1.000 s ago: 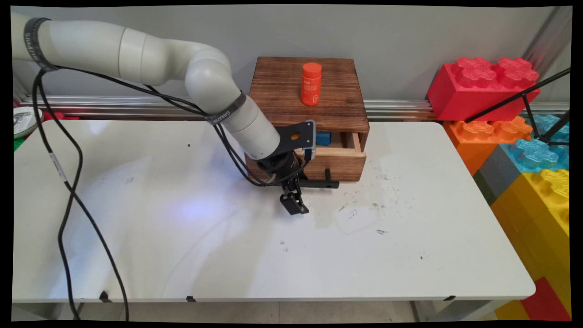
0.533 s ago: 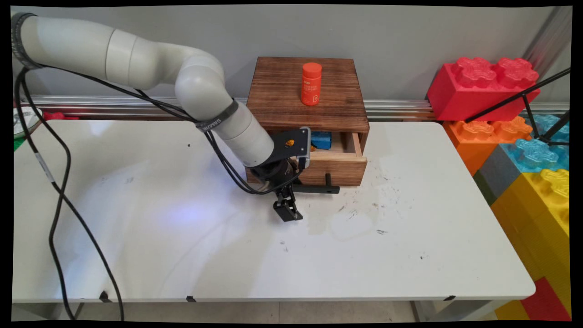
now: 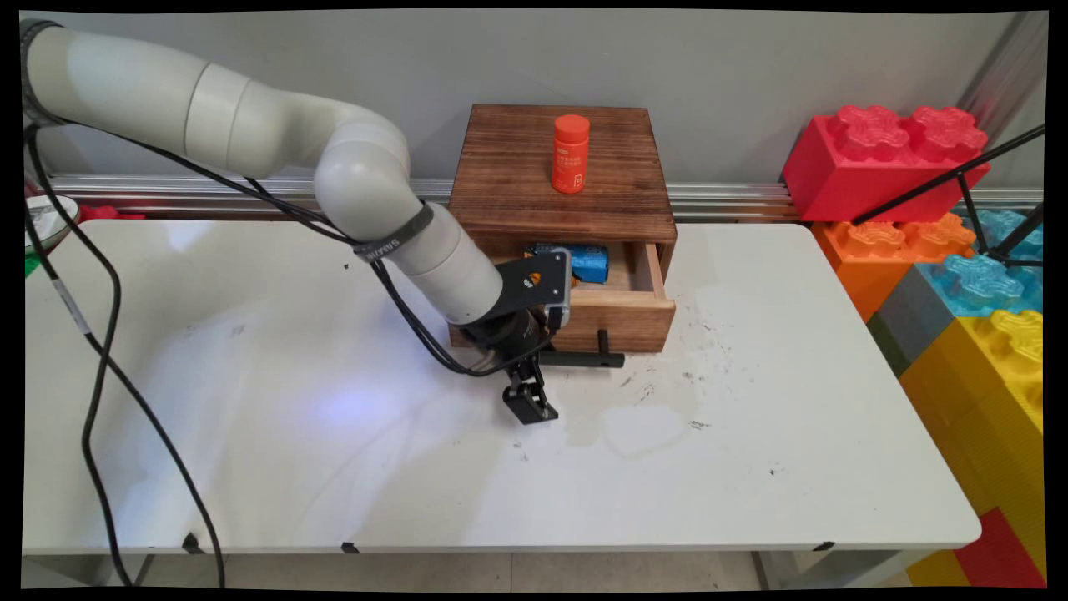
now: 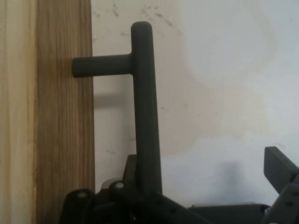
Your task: Open the drawer
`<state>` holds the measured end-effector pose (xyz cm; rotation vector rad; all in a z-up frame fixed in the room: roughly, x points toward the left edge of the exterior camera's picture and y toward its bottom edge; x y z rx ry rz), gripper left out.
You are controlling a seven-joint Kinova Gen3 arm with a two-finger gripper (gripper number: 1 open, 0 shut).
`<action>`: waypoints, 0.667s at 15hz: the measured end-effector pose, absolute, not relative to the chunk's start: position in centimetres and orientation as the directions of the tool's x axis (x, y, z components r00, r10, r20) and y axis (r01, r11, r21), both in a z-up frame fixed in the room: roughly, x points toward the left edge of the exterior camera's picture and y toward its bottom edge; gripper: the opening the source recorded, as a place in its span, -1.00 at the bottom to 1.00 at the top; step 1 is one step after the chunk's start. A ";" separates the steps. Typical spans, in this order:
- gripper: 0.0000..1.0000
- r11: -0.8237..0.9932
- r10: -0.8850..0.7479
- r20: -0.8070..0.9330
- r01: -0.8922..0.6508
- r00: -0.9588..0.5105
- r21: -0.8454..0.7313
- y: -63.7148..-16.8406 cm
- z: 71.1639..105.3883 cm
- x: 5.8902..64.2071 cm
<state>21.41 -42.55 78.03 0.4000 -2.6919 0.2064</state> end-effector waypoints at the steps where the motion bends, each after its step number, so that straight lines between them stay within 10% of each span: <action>1: 1.00 0.949 -0.245 0.419 -0.305 -0.874 -0.082 -42.3 78.0 21.3; 10: 1.00 0.960 -0.226 0.432 -0.275 -0.873 -0.053 -38.8 77.6 20.4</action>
